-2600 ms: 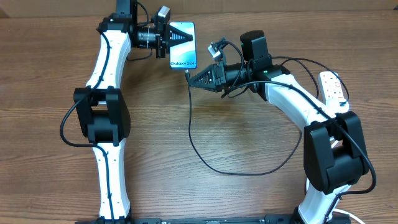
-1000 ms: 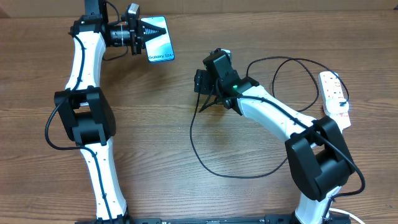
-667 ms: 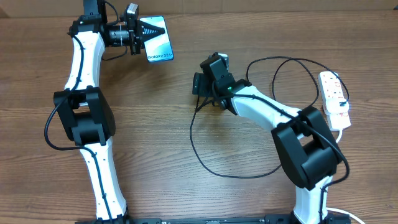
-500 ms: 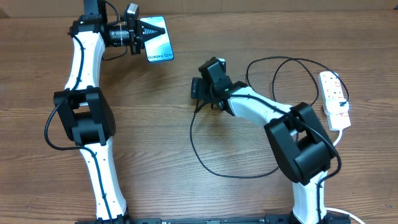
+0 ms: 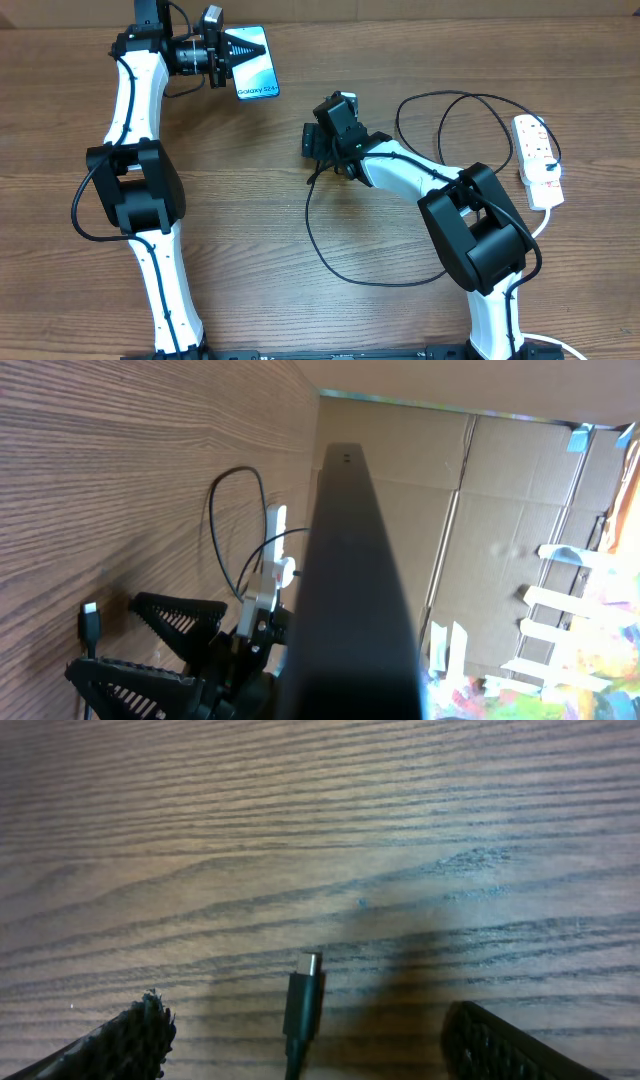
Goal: Plug charger to phone and switch on socket
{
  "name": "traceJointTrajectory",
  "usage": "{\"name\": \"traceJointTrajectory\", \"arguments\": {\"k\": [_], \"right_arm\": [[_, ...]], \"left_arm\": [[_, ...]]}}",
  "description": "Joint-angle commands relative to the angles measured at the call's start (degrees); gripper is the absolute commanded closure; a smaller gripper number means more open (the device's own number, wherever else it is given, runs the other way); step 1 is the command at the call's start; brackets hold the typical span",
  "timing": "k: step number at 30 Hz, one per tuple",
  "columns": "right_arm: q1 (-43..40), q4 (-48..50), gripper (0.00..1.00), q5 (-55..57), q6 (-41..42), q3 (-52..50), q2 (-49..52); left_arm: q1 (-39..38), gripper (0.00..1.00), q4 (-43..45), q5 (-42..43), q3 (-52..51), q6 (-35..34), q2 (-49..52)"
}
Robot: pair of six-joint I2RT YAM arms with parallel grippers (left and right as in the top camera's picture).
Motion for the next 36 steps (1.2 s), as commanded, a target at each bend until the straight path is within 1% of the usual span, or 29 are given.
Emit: {"name": "traceJointTrajectory", "arguments": {"k": [1, 4, 5, 6, 11, 12, 13, 14, 15, 16, 17, 19, 20, 23, 24, 27, 33, 36], "right_arm": [[0.2, -0.4, 0.12, -1.0, 0.8, -0.7, 4.6], [0.2, -0.3, 0.11, -1.0, 0.8, -0.7, 4.6], [0.2, -0.3, 0.04, -1.1, 0.8, -0.7, 4.6], [0.2, -0.2, 0.0, -1.4, 0.8, -0.7, 4.6], [-0.2, 0.2, 0.0, -1.9, 0.8, -0.7, 4.6], [-0.3, 0.1, 0.02, -1.9, 0.8, -0.7, 4.6], [-0.4, 0.1, 0.07, -1.9, 0.8, -0.7, 4.6], [-0.4, 0.1, 0.12, -1.9, 0.8, -0.7, 4.6], [-0.4, 0.0, 0.21, -1.9, 0.8, -0.7, 4.6], [-0.4, 0.0, 0.25, -1.9, 0.8, -0.7, 4.6], [-0.2, 0.1, 0.36, -1.9, 0.8, -0.7, 4.6], [0.1, 0.3, 0.51, -1.9, 0.8, -0.7, 4.9], [0.3, 0.3, 0.56, -1.7, 0.8, -0.7, 5.1], [1.3, 0.3, 0.65, 0.1, 0.9, -0.7, 6.2], [1.7, 0.3, 0.71, 0.2, 1.1, -0.7, 6.6], [2.6, -0.3, 0.75, -0.1, 3.2, -0.7, 7.0], [4.6, -2.3, 0.82, 0.7, 3.4, -0.7, 7.0], [4.6, -3.0, 0.83, 1.8, 3.4, -0.7, 7.0]], "left_arm": [[-0.1, 0.96, 0.0, 1.8, 0.9, 1.3, -1.4], [-0.1, 0.96, 0.0, 1.8, 0.9, 1.3, -1.4], [-0.2, 0.96, 0.0, 1.7, 0.9, 1.3, -1.4], [-0.2, 0.96, 0.0, 1.7, 0.9, 1.3, -1.4], [-0.2, 0.96, 0.0, 1.8, 0.9, 1.3, -1.4], [-0.2, 0.96, 0.0, 1.8, 0.9, 1.4, -1.4], [-0.2, 0.96, 0.0, 1.8, 0.9, 1.4, -1.4], [-0.2, 0.96, 0.0, 1.7, 0.9, 1.3, -1.4], [-0.2, 0.96, 0.0, 1.7, 0.9, 1.4, -1.4], [-0.2, 0.96, 0.1, 1.7, 0.9, 1.4, -1.4], [-0.2, 0.96, 0.1, 1.7, 0.9, 1.4, -1.4], [-0.2, 0.96, 0.1, 1.7, 0.9, 1.6, -1.4], [-0.2, 0.96, 0.1, 1.7, 0.9, 1.6, -1.4], [-0.2, 0.96, 0.1, 1.7, 0.9, 1.6, -1.4], [-0.2, 0.96, 0.0, 1.7, 0.9, 1.6, -1.4], [-0.2, 0.96, 0.1, 1.7, 0.9, 1.6, -1.4], [-0.2, 0.96, 0.0, 1.7, 0.9, 1.5, -1.4], [-0.2, 0.96, 0.0, 1.8, 0.9, 1.5, -1.4]]}}
